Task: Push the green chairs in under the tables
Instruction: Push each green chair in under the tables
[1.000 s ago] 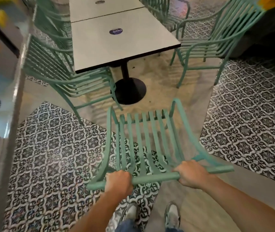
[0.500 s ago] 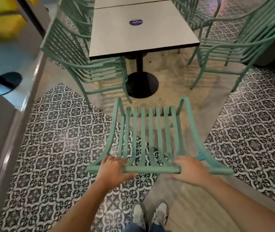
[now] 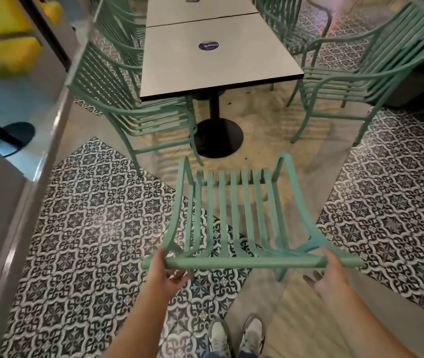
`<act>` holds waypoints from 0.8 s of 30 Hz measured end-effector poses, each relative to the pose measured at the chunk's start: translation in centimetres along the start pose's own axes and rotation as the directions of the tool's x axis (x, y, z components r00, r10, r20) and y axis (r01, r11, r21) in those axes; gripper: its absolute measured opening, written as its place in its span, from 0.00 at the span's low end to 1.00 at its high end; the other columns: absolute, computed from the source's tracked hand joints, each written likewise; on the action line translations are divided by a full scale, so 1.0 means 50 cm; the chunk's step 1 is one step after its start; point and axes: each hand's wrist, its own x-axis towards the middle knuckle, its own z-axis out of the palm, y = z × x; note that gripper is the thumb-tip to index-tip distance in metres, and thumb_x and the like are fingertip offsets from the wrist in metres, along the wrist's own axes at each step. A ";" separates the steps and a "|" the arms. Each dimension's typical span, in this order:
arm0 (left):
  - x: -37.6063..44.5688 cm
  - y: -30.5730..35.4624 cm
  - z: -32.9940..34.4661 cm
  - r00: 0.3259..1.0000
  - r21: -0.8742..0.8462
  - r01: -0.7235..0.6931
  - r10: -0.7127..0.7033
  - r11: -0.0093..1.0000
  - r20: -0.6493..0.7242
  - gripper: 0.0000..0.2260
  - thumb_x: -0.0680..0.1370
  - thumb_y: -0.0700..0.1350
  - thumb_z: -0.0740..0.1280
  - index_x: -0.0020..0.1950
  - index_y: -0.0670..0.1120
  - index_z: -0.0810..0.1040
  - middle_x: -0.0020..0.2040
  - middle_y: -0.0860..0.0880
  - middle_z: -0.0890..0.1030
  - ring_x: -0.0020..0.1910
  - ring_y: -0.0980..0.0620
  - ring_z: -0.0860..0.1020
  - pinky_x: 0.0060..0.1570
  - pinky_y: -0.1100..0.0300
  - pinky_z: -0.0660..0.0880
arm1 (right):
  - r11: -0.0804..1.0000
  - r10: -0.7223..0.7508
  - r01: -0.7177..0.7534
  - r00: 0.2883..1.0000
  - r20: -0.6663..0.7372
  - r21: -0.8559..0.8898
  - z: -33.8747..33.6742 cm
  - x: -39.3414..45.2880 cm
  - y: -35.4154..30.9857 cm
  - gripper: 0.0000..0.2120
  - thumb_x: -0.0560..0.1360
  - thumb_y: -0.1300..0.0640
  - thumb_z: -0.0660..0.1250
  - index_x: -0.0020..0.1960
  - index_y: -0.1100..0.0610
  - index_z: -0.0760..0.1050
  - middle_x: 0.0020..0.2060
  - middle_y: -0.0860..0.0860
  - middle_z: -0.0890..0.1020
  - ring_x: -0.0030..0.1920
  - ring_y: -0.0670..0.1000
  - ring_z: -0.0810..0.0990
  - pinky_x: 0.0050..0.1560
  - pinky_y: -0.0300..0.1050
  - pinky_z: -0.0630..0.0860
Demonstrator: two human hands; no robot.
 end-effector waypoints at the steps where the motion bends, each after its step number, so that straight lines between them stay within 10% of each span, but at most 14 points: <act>1: 0.001 -0.001 0.010 1.000 -0.053 0.017 -0.016 0.998 0.015 0.22 0.77 0.53 0.68 0.65 0.42 0.71 0.59 0.36 0.74 0.58 0.36 0.75 0.54 0.37 0.76 | 0.999 0.019 -0.019 1.000 0.005 0.026 0.017 0.002 0.006 0.12 0.74 0.51 0.68 0.56 0.53 0.72 0.49 0.56 0.77 0.44 0.53 0.76 0.48 0.55 0.75; 5: 0.015 -0.006 0.019 0.998 -0.156 0.065 -0.062 0.986 0.023 0.20 0.76 0.48 0.70 0.64 0.42 0.71 0.57 0.37 0.75 0.57 0.37 0.76 0.58 0.39 0.75 | 0.988 0.078 -0.083 0.996 0.050 0.126 0.032 0.048 0.010 0.10 0.74 0.58 0.65 0.55 0.54 0.71 0.57 0.60 0.78 0.52 0.60 0.79 0.40 0.55 0.79; 9: 0.017 -0.004 0.024 0.997 -0.135 0.081 -0.083 0.988 -0.007 0.15 0.77 0.43 0.67 0.61 0.41 0.70 0.59 0.37 0.74 0.59 0.37 0.75 0.60 0.40 0.74 | 0.991 0.081 -0.089 0.994 0.071 0.104 0.032 0.057 -0.004 0.09 0.67 0.68 0.60 0.40 0.55 0.68 0.37 0.55 0.79 0.38 0.55 0.76 0.22 0.48 0.77; 16: 0.028 -0.007 0.051 0.997 -0.097 0.066 -0.068 0.993 -0.022 0.16 0.78 0.37 0.62 0.65 0.39 0.68 0.61 0.36 0.74 0.61 0.37 0.74 0.61 0.39 0.73 | 0.992 0.039 -0.045 0.998 0.054 0.119 0.055 0.091 -0.026 0.10 0.56 0.67 0.55 0.34 0.54 0.63 0.19 0.50 0.73 0.25 0.53 0.77 0.22 0.45 0.76; 24: 0.048 -0.021 0.116 0.998 -0.085 0.040 -0.043 0.996 -0.034 0.17 0.77 0.38 0.63 0.66 0.40 0.68 0.62 0.36 0.74 0.60 0.36 0.74 0.61 0.39 0.73 | 0.995 0.064 -0.067 0.997 0.038 0.080 0.090 0.129 -0.099 0.12 0.61 0.70 0.56 0.37 0.54 0.62 0.37 0.53 0.72 0.34 0.54 0.73 0.30 0.46 0.80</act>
